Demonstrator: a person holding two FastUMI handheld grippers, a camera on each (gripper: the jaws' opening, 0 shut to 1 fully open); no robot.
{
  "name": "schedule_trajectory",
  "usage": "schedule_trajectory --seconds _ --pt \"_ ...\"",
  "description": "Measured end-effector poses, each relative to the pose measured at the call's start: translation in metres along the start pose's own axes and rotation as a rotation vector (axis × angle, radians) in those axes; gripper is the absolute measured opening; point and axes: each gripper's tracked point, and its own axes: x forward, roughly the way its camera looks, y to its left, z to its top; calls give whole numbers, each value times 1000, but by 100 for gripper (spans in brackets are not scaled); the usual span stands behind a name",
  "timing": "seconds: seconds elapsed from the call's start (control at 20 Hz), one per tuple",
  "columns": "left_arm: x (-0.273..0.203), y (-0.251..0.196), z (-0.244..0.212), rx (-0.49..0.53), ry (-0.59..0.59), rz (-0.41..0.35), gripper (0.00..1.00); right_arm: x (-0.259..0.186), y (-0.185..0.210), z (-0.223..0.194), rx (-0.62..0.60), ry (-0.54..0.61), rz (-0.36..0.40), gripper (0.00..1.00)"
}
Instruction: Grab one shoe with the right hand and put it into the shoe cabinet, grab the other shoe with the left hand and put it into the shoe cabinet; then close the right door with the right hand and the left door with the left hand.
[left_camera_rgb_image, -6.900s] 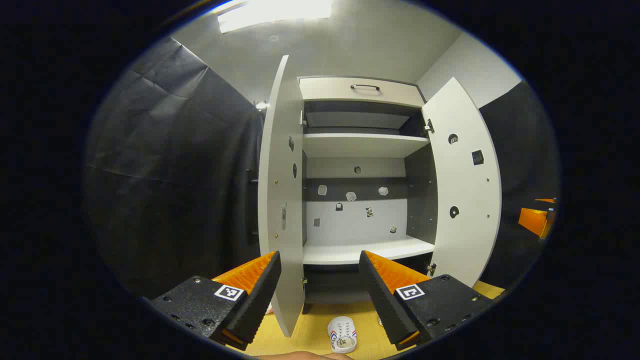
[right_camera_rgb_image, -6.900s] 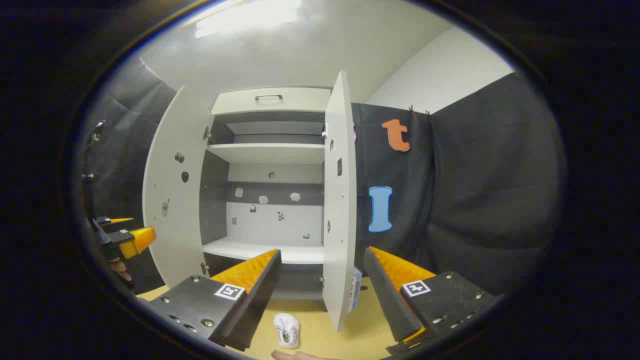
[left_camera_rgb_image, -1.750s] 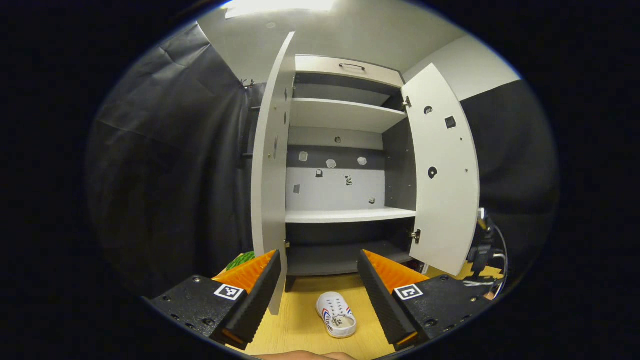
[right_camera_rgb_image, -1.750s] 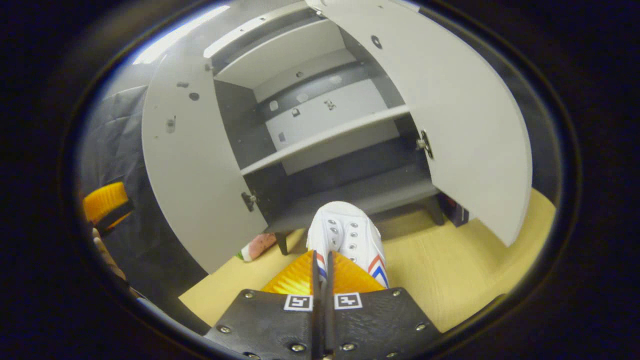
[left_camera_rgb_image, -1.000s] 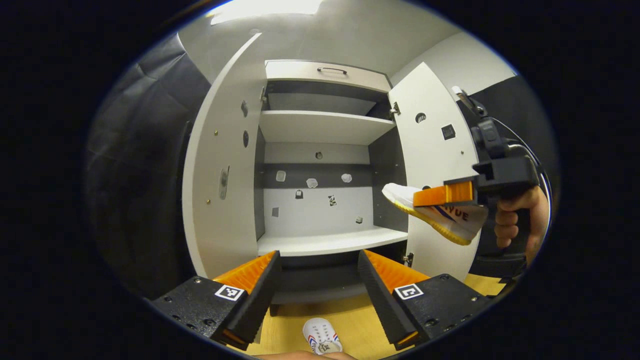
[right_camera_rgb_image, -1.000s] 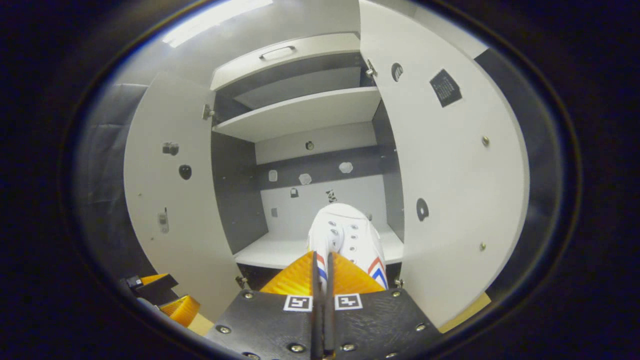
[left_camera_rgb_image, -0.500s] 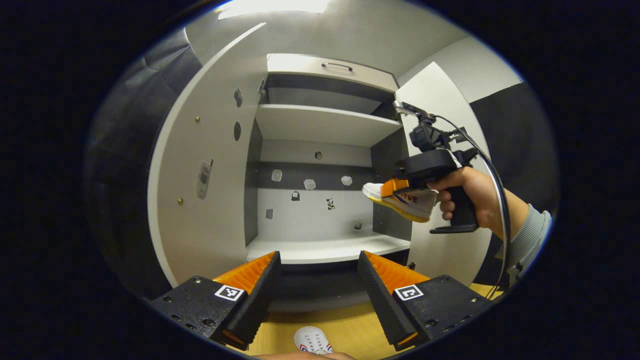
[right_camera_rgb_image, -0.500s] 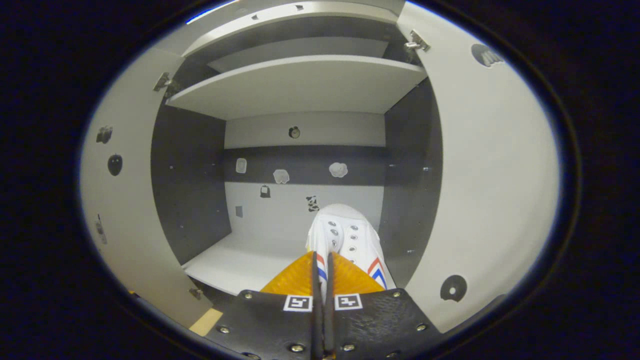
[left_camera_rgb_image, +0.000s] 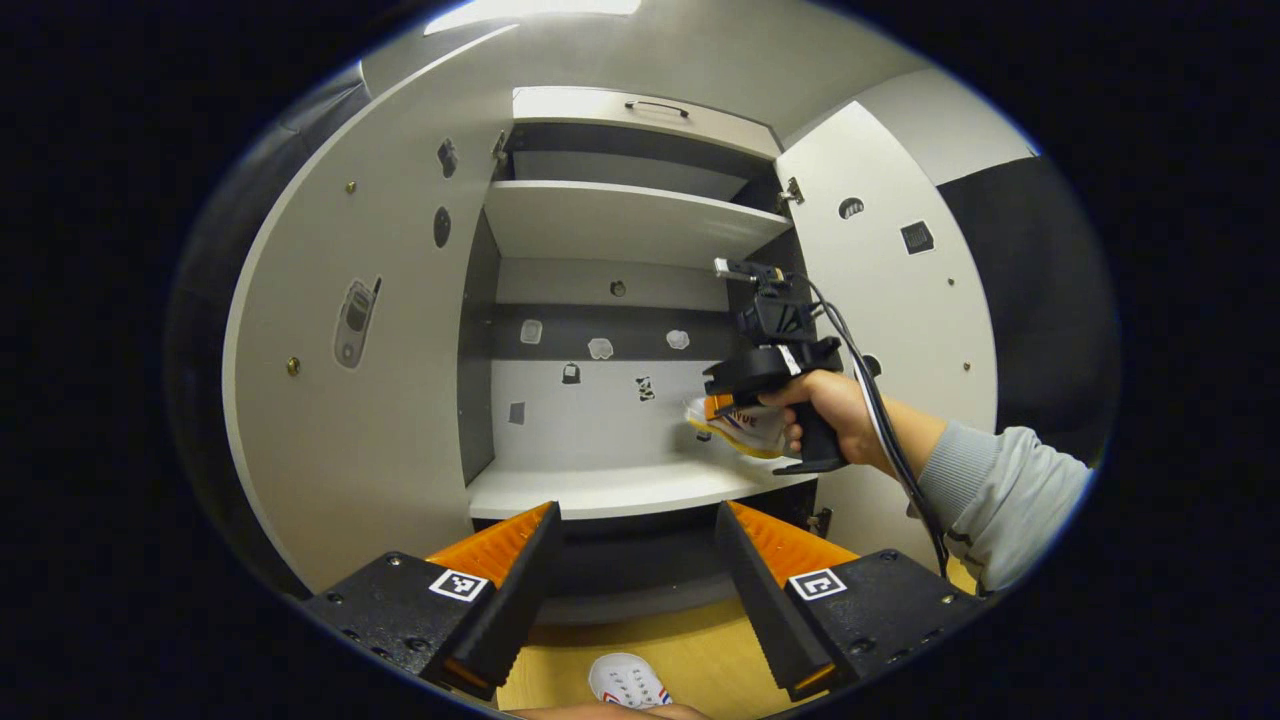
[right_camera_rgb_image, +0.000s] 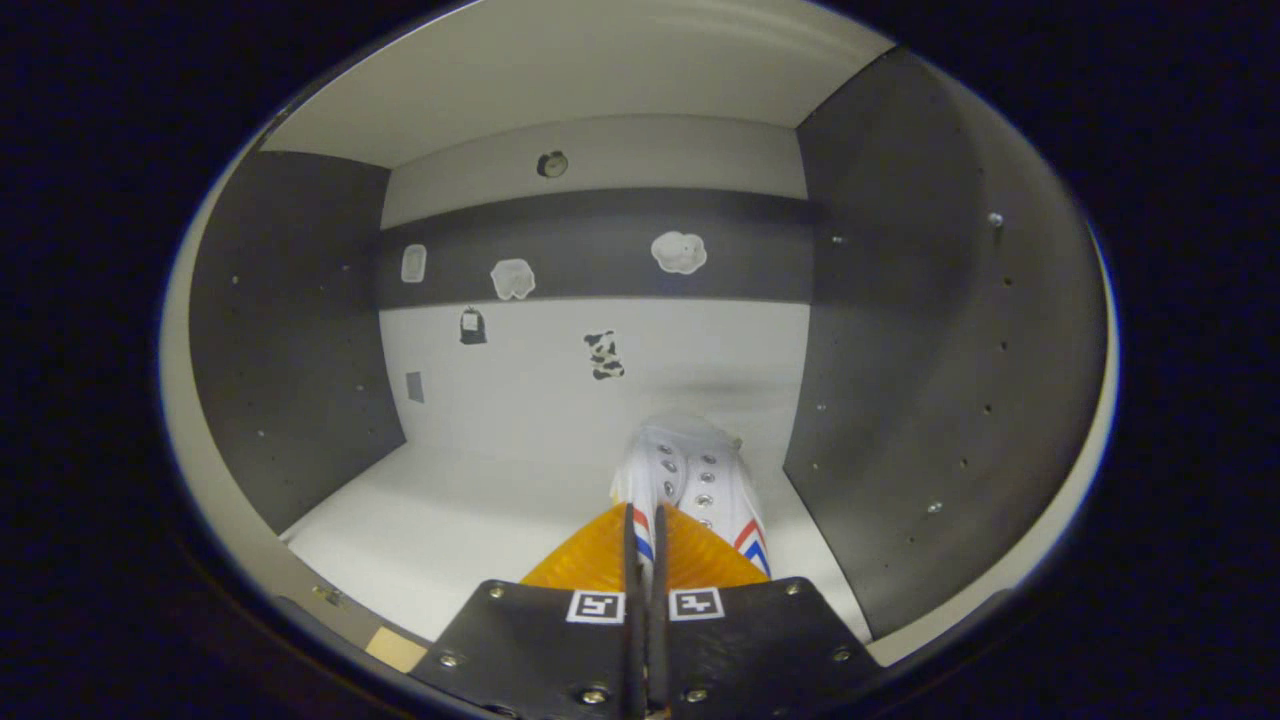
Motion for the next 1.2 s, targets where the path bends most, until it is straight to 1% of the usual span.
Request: schedule_trajectory --seconds 0.1,0.2,0.3,0.4,0.5,0.55,0.6,0.65,0.75,0.8,0.85,0.9,0.95,1.0,1.05,1.1,1.2 --pt "3 4 -2 4 4 18 94 23 -5 -9 25 25 -15 2" --pt "6 0 -6 9 18 2 94 39 -6 -21 41 55 -17 3" --pt "7 0 -7 9 19 1 94 48 -4 -30 60 80 -13 3" --pt "8 -4 -9 7 29 -5 94 47 -5 -29 60 74 -17 3" --pt "8 -12 -14 6 46 -34 94 43 -6 -27 77 69 -25 5" --pt "8 -15 -14 7 52 -46 94 41 -8 -17 87 41 -31 14" --pt "8 -15 -14 7 53 -49 93 41 -14 -7 99 3 -40 18" --pt "7 -13 -14 8 53 -43 94 22 -16 6 109 -32 -53 47" --pt "5 -9 -12 5 46 -25 94 -2 -20 15 126 -69 -75 82" --pt "4 -8 -12 -1 45 -18 94 -11 -19 15 124 -77 -66 100" --pt "2 -7 -12 -6 47 -15 94 -26 -17 14 112 -83 -60 96" --pt "0 -8 -13 -10 50 -15 94 -40 -20 14 104 -94 -67 99" --pt "-1 -8 -13 -14 54 -14 94 -57 -18 12 98 -105 -57 99" --pt "-3 -7 -12 -16 55 -11 94 -71 -16 10 97 -112 -48 94" --pt "-5 -7 -10 -20 47 -11 94 -88 -12 6 93 -120 -32 95" --pt "-7 -6 -7 -25 38 -7 94 -105 -8 1 88 -128 -20 99" --pt "-13 -3 -1 -27 13 7 94 -138 -2 -10 80 -149 1 99"
